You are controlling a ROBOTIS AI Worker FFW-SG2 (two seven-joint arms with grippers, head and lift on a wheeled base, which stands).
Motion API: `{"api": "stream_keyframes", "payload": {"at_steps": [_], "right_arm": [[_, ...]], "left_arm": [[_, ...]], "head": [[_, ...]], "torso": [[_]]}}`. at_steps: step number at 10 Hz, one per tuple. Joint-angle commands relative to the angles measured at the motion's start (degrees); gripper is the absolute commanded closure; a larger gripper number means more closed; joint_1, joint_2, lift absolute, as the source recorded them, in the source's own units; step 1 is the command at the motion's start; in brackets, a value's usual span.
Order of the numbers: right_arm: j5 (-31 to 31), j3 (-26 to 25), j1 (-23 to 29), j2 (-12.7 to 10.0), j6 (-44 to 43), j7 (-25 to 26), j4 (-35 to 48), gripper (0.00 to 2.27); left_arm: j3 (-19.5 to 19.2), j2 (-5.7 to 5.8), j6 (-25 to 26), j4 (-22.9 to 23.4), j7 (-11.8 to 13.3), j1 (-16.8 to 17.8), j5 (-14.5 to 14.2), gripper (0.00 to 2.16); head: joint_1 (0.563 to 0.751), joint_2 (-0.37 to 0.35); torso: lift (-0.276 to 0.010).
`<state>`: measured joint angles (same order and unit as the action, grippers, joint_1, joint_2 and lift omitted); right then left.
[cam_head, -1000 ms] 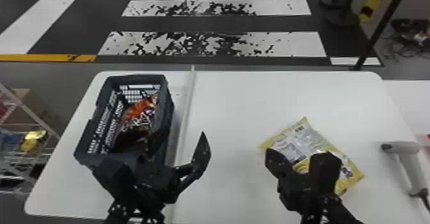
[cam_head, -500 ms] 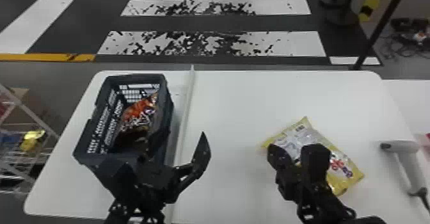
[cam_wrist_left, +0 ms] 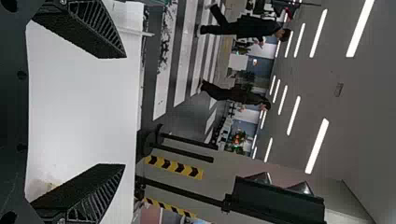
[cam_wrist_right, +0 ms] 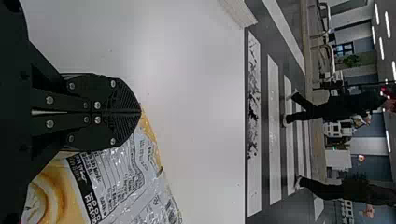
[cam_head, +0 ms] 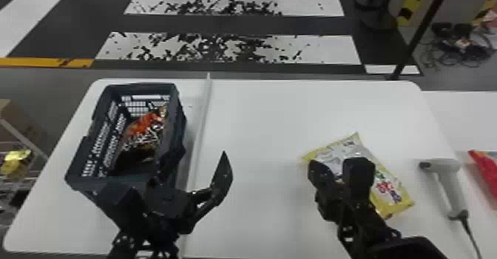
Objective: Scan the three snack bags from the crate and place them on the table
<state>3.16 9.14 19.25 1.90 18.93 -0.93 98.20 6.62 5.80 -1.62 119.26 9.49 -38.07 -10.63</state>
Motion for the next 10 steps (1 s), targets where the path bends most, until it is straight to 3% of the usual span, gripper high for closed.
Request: {"api": "stream_keyframes", "payload": {"at_steps": [1, 5, 7, 10], "right_arm": [[-0.09, 0.26, -0.97, -0.05, 1.07, 0.58, 0.06, 2.06], [0.0, 0.35, -7.56, -1.29, 7.4, 3.56, -2.4, 2.06], [1.67, 0.18, -4.83, -0.93, 7.93, 3.48, 2.08, 2.06], [6.86, -2.46, 1.93, 1.0, 10.39, 2.95, 15.97, 2.06]], "left_arm": [[0.15, 0.0, 0.0, -0.17, 0.0, 0.01, 0.0, 0.03], [-0.21, 0.35, -2.64, -1.22, 0.09, -0.34, -0.35, 0.03], [-0.38, 0.35, -2.64, -1.49, 0.09, -0.34, -0.88, 0.03], [0.06, 0.27, -2.64, -1.84, 0.09, 0.71, -0.97, 0.03]], "head": [[0.695, 0.004], [0.695, 0.008], [0.695, 0.007], [0.695, 0.013]], "torso": [[-0.062], [-0.062], [-0.062], [-0.062]]}}
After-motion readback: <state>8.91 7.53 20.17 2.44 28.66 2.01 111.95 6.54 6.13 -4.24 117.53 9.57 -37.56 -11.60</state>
